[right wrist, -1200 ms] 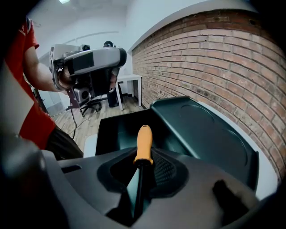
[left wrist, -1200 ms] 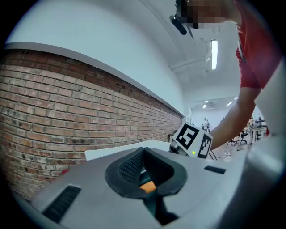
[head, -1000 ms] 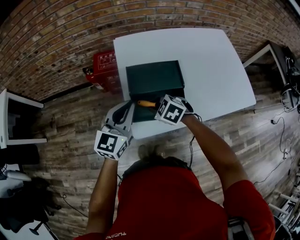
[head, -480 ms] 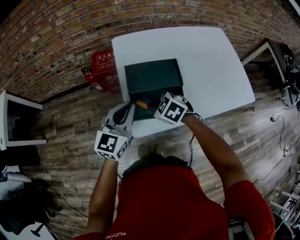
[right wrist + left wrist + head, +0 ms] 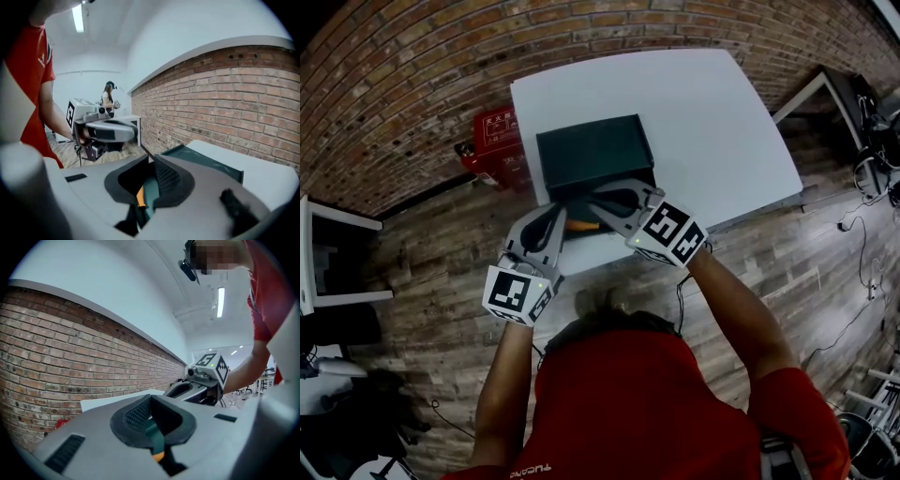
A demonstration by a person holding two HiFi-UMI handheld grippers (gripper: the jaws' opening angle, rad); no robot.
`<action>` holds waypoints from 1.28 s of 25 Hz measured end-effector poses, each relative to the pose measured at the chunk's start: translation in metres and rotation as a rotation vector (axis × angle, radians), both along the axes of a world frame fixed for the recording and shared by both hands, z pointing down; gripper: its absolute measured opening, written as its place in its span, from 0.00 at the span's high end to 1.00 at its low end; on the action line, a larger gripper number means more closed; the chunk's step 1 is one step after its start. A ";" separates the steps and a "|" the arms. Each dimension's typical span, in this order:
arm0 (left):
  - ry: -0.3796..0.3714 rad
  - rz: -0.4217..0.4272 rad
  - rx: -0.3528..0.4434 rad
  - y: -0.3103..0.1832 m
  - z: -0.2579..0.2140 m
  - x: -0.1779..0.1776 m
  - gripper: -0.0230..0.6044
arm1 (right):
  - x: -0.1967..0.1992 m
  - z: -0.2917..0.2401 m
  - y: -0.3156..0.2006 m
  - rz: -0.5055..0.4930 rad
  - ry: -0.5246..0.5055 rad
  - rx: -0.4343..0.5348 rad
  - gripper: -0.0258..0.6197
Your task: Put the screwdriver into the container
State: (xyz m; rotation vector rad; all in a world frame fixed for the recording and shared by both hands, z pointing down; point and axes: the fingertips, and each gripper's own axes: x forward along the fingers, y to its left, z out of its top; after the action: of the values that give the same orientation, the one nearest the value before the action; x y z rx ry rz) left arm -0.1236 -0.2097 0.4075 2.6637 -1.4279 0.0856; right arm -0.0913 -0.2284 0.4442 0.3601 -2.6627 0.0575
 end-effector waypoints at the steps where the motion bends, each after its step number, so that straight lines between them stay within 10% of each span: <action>1: 0.004 0.003 0.004 0.002 -0.003 0.001 0.94 | 0.002 -0.010 0.001 0.014 -0.041 0.004 0.88; 11: 0.025 0.061 0.072 0.017 -0.039 0.024 0.94 | 0.020 -0.079 0.026 0.095 -0.339 0.047 0.91; 32: 0.029 0.088 0.110 0.031 -0.058 0.047 0.94 | 0.039 -0.097 0.041 0.122 -0.453 0.043 0.91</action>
State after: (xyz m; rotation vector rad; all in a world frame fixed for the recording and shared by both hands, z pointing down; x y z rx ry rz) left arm -0.0768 -0.1791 0.3496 2.8036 -1.3445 -0.0237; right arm -0.0523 -0.1871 0.3474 0.5831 -3.0875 0.1332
